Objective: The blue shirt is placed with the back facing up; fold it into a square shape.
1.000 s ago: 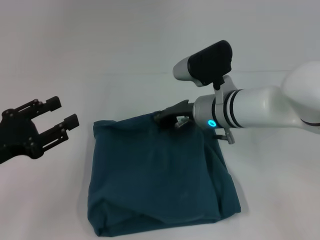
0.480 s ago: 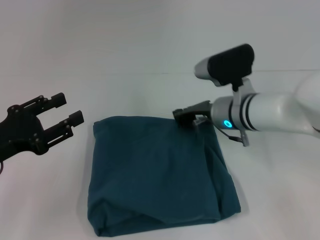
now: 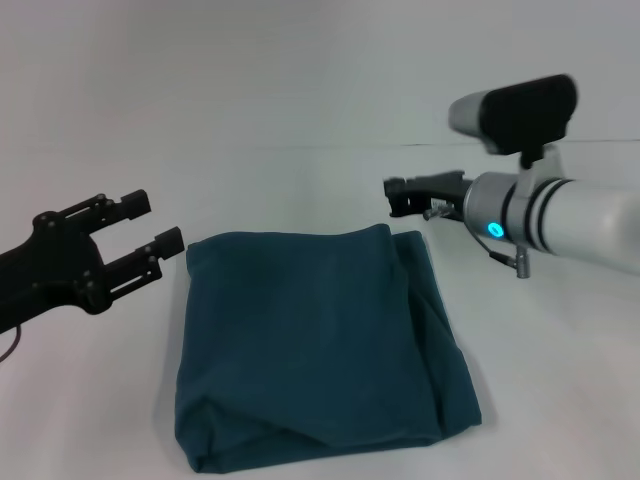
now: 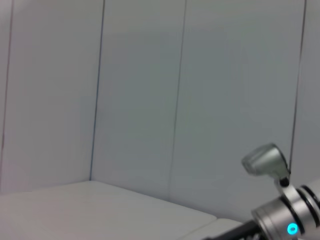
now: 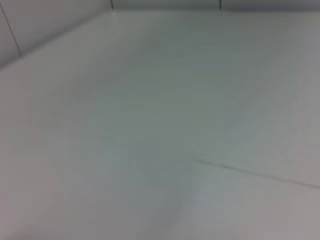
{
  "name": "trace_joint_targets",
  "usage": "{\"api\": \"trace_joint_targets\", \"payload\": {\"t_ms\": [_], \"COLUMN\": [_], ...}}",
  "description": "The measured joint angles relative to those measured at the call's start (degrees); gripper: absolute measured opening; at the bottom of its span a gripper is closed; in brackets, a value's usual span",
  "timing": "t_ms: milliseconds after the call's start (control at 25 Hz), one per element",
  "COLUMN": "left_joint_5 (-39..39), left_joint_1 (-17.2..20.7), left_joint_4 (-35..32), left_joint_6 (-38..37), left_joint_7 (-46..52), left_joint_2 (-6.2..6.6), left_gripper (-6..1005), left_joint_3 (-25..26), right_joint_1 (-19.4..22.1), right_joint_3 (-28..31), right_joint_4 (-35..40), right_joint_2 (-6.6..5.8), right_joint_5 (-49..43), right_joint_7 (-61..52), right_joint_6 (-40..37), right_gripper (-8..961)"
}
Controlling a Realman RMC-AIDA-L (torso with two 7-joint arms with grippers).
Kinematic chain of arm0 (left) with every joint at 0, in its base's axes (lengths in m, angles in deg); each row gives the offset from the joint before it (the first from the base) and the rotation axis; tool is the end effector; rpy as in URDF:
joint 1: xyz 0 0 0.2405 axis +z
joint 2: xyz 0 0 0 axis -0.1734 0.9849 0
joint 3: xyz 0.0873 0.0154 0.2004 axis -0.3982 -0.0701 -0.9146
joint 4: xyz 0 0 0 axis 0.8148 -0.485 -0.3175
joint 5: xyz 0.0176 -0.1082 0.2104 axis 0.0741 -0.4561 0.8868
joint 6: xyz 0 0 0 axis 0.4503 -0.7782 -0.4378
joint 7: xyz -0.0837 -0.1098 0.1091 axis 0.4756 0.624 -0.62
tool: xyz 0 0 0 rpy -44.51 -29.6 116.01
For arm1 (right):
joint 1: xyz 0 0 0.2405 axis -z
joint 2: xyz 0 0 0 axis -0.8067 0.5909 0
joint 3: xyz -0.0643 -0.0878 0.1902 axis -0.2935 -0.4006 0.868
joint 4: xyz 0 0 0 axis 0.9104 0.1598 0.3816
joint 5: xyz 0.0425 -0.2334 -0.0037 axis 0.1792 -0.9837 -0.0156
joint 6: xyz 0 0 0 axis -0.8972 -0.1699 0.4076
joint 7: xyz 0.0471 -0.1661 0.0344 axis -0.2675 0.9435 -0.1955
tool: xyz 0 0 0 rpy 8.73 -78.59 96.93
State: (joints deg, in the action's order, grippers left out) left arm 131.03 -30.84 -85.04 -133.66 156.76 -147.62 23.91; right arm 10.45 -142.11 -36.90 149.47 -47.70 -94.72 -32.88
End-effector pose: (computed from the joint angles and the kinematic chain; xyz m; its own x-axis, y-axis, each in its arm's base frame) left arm -0.2493 0.3248 0.0582 0.6940 0.0951 0.7137 0.4805 -0.7994 -0.3607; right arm 0.1768 0.4686 -0.0923 0.7083 -0.5116 -0.4864 -0.7049 -0.4765 -0.5253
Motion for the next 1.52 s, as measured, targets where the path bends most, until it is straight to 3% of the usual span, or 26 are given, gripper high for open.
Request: {"api": "trace_joint_targets", "payload": {"t_ms": [120, 240, 400, 600, 720, 800, 880, 1000, 1120, 1240, 1360, 1440, 1520], "left_joint_5": [0.6, 2.5, 7.5, 12.5, 15.9, 16.7, 16.7, 16.8, 17.3, 18.1, 18.5, 18.4, 18.3], "left_joint_1": [0.0, -0.5, -2.1, -4.7, -7.1, -7.9, -8.1, -8.9, -10.7, -11.6, -11.9, -11.6, -11.3], "left_joint_4": [0.1, 0.1, 0.0, 1.4, 4.1, 4.9, 5.0, 4.3, 4.0, 4.4, 4.8, 5.1, 5.8], "left_joint_6": [0.3, 0.4, 1.4, 7.1, 7.9, 6.9, 4.9, -0.2, -5.5, -5.7, -5.6, -5.2, -3.8], "left_joint_7": [-0.1, -1.1, -4.4, -6.1, -4.3, -4.3, -4.7, -4.4, -3.3, -3.2, -4.4, -5.5, -6.5], "left_joint_2": [0.16, 0.4, 1.08, 2.23, 3.78, 4.19, 4.28, 4.79, 6.33, 6.85, 6.7, 6.23, 5.91], "left_gripper": [642, 642, 641, 642, 642, 643, 643, 643, 642, 647, 651, 651, 651], "left_joint_3": [-0.7, -1.0, -1.7, -2.8, -2.9, -2.9, -3.0, -3.3, -4.2, -4.4, -4.5, -4.5, -4.2], "right_joint_1": [6.6, 10.1, 11.6, 15.2, 15.9, 15.7, 15.8, 16.4, 16.6, 15.6, 14.0, 12.2, 11.6], "right_joint_3": [1.8, 7.5, 18.5, 27.2, 30.0, 32.7, 36.3, 39.9, 40.6, 40.6, 40.4, 40.3, 40.3], "right_joint_4": [10.7, 15.4, 14.9, 14.4, 12.3, 10.0, 8.8, 9.0, 9.0, 8.1, 7.7, 6.8, 6.4], "right_joint_2": [-0.43, -0.51, -1.35, -3.26, -5.51, -7.08, -7.53, -7.32, -7.37, -6.75, -5.38, -4.09, -3.81], "right_joint_5": [-0.3, -0.3, -0.4, -0.6, -1.4, -1.7, -1.7, -1.9, -3.4, -6.4, -10.2, -13.6, -14.4], "right_joint_7": [4.6, 9.1, 15.2, 27.9, 31.1, 32.1, 34.1, 36.4, 39.2, 42.7, 44.5, 45.6, 45.9], "right_joint_6": [-9.2, -21.9, -38.8, -50.0, -59.8, -68.4, -75.5, -80.0, -80.2, -78.5, -75.5, -73.0, -72.4], "right_gripper": [30, 39, 77, 125, 379, 462, 544, 667, 788, 875, 946, 945, 943]}}
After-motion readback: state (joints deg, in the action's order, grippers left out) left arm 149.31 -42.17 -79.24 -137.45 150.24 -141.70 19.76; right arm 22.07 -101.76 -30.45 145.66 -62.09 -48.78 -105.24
